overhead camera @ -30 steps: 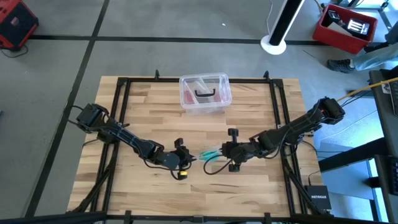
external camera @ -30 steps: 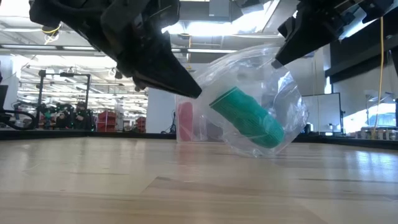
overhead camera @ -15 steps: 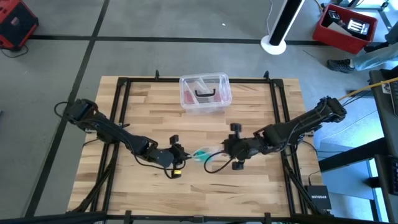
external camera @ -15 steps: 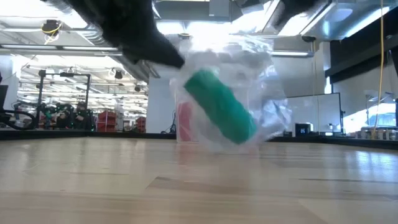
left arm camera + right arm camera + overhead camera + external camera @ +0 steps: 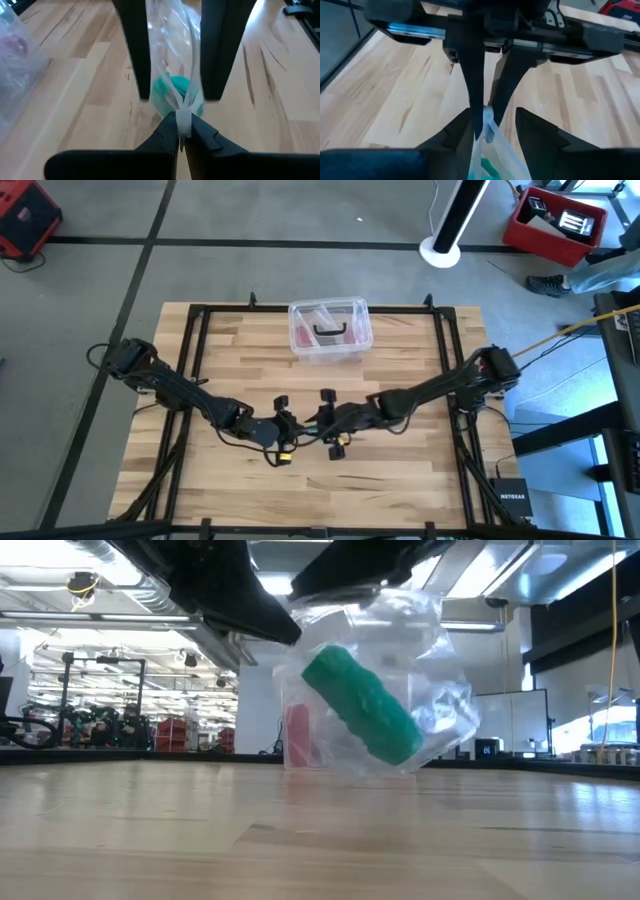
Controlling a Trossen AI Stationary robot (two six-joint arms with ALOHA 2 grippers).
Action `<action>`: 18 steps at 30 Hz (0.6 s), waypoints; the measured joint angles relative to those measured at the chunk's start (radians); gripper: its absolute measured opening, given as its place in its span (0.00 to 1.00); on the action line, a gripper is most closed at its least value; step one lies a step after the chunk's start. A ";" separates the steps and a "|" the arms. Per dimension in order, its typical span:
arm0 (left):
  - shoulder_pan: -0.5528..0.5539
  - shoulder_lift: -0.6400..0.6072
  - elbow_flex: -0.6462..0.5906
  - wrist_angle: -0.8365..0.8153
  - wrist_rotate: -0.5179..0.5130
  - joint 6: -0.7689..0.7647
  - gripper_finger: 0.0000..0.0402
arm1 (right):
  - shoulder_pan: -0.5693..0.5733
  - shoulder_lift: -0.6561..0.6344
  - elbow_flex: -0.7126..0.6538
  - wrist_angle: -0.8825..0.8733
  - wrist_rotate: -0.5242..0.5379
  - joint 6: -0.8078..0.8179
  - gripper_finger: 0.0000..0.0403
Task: Roll bandage
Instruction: Close the transparent zip lock bag
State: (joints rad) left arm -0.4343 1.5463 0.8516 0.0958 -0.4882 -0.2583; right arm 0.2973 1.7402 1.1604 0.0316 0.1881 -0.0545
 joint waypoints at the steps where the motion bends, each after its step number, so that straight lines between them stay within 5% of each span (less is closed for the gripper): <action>1: 0.000 0.000 0.000 -0.001 0.000 0.000 0.02 | 0.000 0.010 0.003 0.000 -0.005 0.000 0.36; 9: 0.000 0.000 -0.001 0.002 0.000 -0.003 0.02 | -0.004 0.045 0.007 0.030 -0.015 -0.004 0.29; 18: -0.002 0.002 -0.003 0.002 0.003 0.000 0.03 | -0.009 0.062 0.007 0.034 -0.004 -0.032 0.08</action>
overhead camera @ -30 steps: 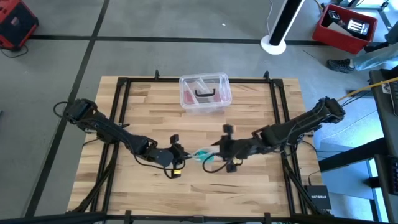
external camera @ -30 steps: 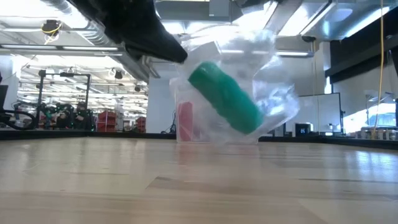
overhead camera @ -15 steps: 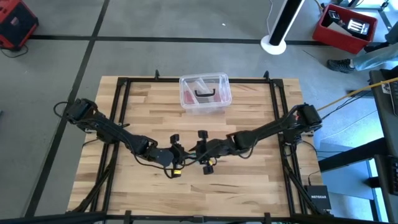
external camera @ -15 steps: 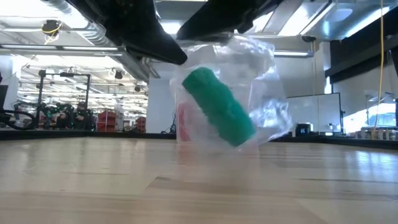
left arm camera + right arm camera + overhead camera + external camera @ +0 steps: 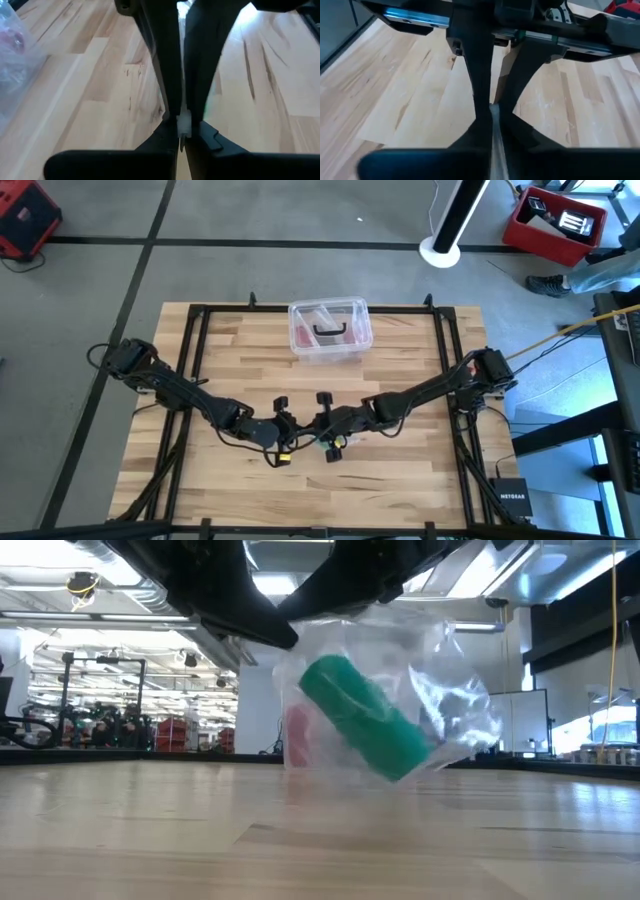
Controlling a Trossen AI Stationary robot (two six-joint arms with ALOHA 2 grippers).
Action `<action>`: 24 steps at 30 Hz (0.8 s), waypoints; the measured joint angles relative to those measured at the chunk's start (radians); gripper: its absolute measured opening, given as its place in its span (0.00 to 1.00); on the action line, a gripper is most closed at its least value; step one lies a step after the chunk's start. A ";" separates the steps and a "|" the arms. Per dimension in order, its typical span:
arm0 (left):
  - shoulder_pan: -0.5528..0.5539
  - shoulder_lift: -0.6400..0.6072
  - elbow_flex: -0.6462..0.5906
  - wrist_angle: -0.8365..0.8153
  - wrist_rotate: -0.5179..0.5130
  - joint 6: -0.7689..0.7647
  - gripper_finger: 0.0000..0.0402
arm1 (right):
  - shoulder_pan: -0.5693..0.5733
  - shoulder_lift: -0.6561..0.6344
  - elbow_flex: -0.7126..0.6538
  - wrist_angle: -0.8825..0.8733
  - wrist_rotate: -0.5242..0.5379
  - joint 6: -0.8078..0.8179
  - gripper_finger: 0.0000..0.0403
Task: Roll bandage
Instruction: Close the transparent zip lock bag
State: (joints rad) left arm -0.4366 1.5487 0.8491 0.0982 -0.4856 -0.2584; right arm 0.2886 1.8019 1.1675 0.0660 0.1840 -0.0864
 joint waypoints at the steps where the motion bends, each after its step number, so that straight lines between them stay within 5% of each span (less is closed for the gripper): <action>1: -0.001 0.000 0.000 -0.002 0.001 0.000 0.03 | 0.000 0.000 0.000 -0.003 0.005 0.001 0.05; 24: -0.012 -0.004 0.007 -0.023 -0.004 -0.038 0.02 | -0.001 -0.091 0.001 -0.186 0.059 -0.024 0.01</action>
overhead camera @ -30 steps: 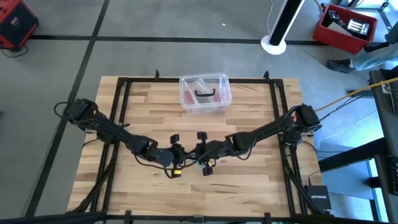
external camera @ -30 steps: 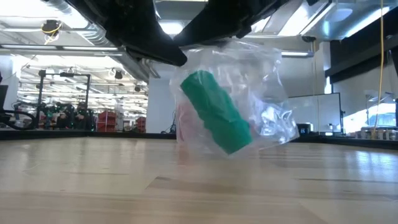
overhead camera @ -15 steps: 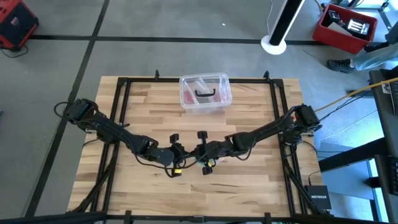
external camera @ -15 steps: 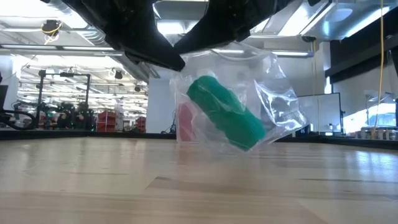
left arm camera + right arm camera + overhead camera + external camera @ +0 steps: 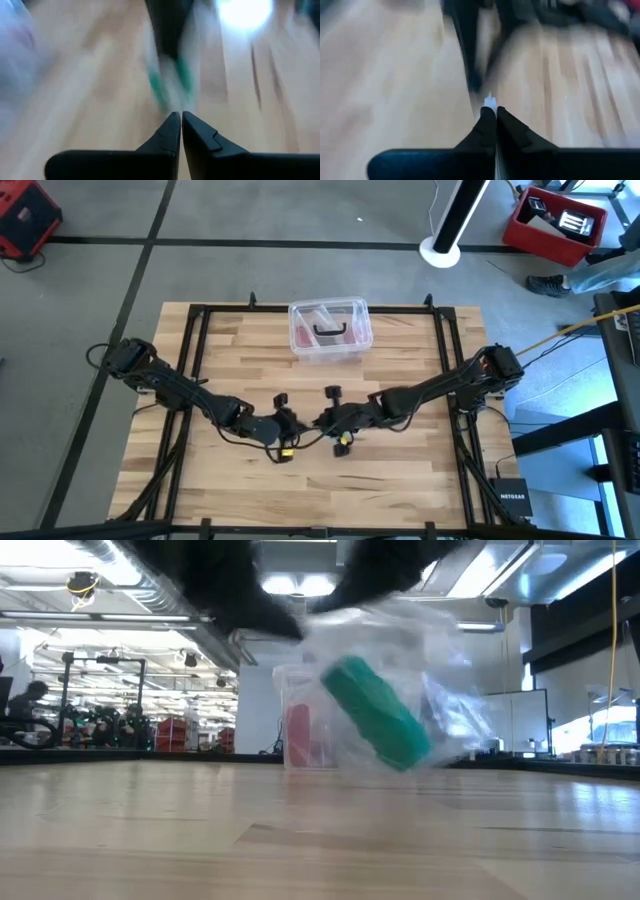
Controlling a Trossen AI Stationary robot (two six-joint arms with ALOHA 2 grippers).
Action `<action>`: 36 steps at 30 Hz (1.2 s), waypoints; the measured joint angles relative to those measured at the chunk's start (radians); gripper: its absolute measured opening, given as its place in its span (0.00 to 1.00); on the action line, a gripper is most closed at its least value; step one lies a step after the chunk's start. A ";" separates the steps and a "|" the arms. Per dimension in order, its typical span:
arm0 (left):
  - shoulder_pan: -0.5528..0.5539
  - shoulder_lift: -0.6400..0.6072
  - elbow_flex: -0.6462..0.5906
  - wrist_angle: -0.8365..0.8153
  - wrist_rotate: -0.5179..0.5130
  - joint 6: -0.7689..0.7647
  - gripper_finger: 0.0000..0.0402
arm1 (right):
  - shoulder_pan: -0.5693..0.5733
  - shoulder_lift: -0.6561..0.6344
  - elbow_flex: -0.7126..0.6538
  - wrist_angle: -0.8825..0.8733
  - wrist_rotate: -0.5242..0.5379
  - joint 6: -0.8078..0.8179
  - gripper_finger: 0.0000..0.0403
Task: Roll bandage
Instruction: Close the transparent zip lock bag
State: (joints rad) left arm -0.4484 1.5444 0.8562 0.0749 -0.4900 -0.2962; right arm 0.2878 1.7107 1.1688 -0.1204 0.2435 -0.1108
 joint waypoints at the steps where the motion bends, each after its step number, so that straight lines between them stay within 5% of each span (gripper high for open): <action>1: -0.005 0.000 -0.009 -0.033 0.007 -0.002 0.02 | 0.000 -0.006 -0.006 -0.050 0.011 0.001 0.01; 17: 0.007 0.002 -0.006 0.032 -0.034 -0.036 0.03 | 0.000 -0.042 -0.003 -0.097 0.026 0.032 0.01; 21: 0.040 0.019 -0.008 0.067 -0.034 -0.042 0.09 | 0.000 -0.042 -0.003 -0.093 0.026 0.031 0.01; 31: 0.065 0.170 -0.264 0.837 -0.051 0.039 0.28 | 0.000 -0.042 -0.002 -0.092 0.026 0.028 0.02; 36: 0.084 0.275 -0.246 1.014 -0.054 0.093 0.29 | 0.000 -0.042 -0.002 -0.090 0.026 0.027 0.02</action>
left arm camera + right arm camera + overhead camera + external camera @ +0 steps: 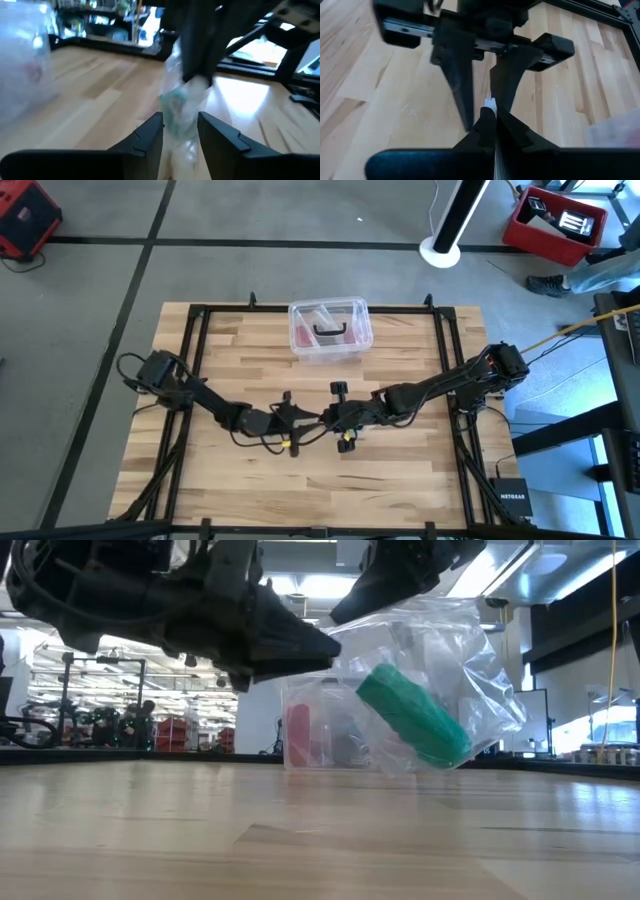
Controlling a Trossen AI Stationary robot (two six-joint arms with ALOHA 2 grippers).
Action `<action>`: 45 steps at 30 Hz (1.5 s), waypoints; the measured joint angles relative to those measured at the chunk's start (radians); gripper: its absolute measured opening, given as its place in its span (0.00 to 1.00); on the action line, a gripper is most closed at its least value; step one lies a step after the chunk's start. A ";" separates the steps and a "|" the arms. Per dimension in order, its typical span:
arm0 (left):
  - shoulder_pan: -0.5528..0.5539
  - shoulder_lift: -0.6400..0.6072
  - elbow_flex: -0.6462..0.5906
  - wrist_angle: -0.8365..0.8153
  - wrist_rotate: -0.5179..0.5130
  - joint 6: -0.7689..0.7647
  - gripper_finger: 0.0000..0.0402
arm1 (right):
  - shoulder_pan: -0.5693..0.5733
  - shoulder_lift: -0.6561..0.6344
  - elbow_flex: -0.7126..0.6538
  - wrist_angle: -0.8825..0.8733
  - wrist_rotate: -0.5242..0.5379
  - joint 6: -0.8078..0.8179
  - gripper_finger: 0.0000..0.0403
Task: Roll bandage
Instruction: Close the transparent zip lock bag
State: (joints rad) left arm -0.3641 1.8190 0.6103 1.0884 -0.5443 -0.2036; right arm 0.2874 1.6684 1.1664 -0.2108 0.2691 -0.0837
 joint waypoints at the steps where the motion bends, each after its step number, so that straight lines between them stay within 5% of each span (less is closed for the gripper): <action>1: 0.000 0.012 0.009 0.016 0.000 0.015 0.28 | 0.000 0.000 0.000 0.000 0.000 0.000 0.02; 15: -0.004 0.012 0.021 0.029 0.001 0.103 0.02 | 0.000 0.000 0.000 0.030 -0.001 0.004 0.02; 21: -0.014 -0.001 0.021 0.018 -0.005 0.113 0.00 | 0.000 0.000 0.012 0.015 0.000 0.053 0.03; 33: -0.054 -0.075 0.022 -0.071 -0.062 0.135 0.00 | -0.014 0.010 0.129 -0.088 -0.052 0.061 0.28; 45: -0.057 -0.074 0.021 -0.082 -0.066 0.151 0.00 | -0.020 0.031 0.128 -0.155 -0.089 0.106 0.21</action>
State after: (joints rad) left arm -0.4210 1.7447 0.6317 1.0064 -0.6102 -0.0525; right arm 0.2676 1.6997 1.2942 -0.3654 0.1799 0.0224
